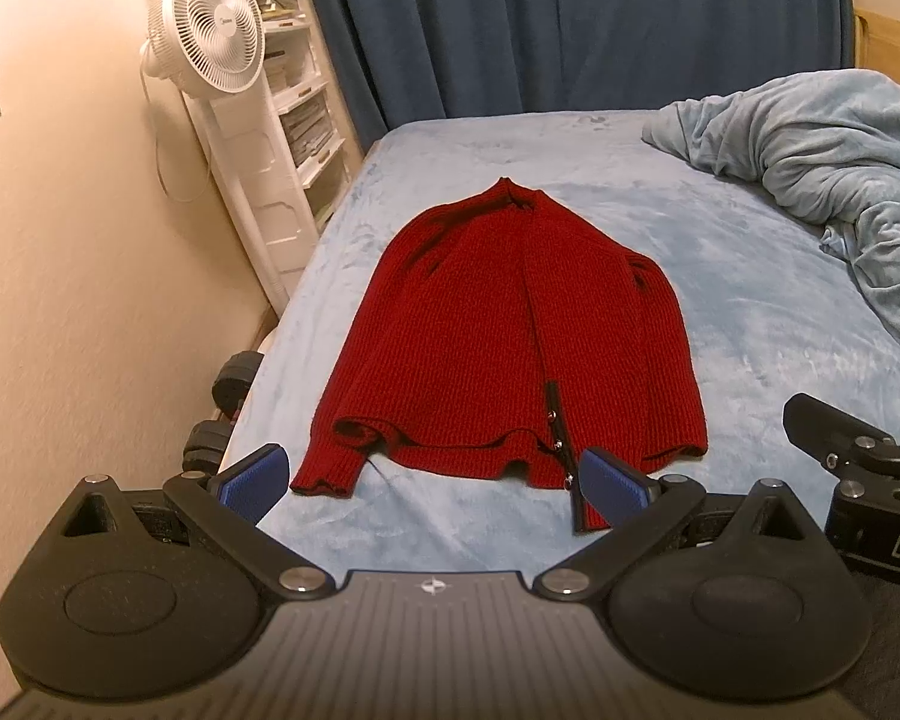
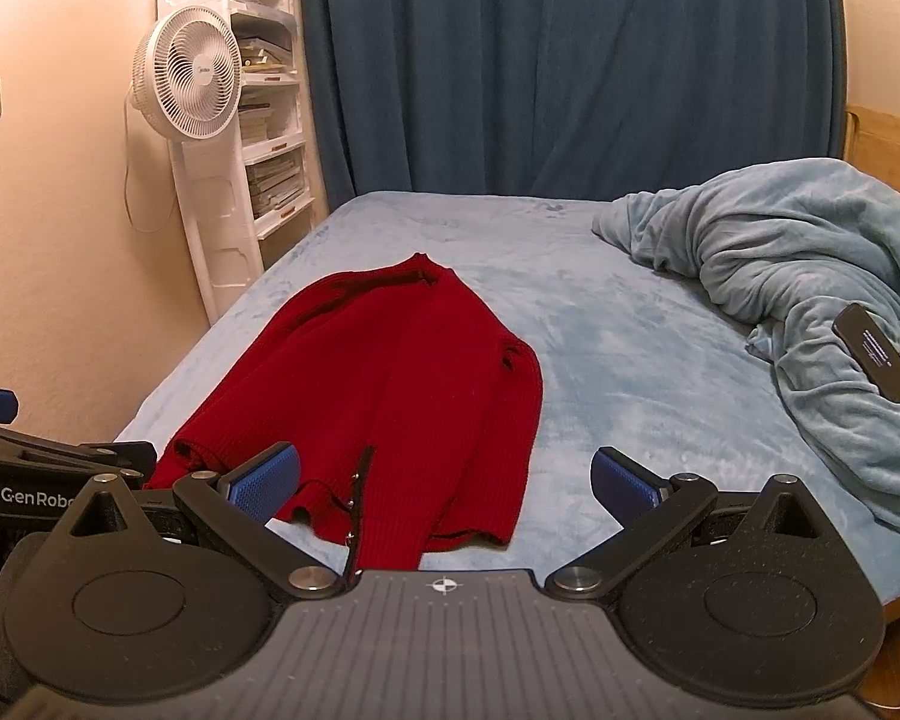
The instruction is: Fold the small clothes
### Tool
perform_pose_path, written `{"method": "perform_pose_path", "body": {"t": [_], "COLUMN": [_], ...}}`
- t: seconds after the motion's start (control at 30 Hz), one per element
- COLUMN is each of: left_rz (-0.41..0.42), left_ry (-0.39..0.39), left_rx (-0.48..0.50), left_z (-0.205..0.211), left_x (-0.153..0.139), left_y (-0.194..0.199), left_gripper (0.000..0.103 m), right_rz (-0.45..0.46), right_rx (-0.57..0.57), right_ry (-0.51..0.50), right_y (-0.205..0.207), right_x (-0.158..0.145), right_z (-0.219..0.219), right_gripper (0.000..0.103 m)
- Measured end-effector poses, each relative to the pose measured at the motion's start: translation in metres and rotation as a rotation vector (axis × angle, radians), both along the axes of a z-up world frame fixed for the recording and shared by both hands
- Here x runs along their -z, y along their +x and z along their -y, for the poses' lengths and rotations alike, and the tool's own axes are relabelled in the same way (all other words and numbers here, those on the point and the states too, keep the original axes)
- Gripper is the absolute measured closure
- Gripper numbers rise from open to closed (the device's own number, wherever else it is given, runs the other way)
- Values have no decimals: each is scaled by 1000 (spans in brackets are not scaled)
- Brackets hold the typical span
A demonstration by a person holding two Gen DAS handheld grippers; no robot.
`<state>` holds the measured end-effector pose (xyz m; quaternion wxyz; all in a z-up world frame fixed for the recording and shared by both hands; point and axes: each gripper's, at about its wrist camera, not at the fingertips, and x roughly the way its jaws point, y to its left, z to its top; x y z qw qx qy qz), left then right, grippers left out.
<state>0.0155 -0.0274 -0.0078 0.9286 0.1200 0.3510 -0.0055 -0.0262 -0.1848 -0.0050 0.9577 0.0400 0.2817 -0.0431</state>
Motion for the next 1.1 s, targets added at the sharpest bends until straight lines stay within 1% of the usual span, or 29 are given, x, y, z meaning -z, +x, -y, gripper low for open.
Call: {"method": "perform_pose_path", "body": {"t": [1.1], "left_rz": [-7], "left_ry": [0], "left_rx": [4], "left_z": [0], "left_x": [2], "left_y": [1], "left_gripper": [0], "right_rz": [-5], "right_rx": [4], "right_ry": [-2], "right_y": [0], "right_x": [2], "right_z": [0], "right_gripper": [1]}}
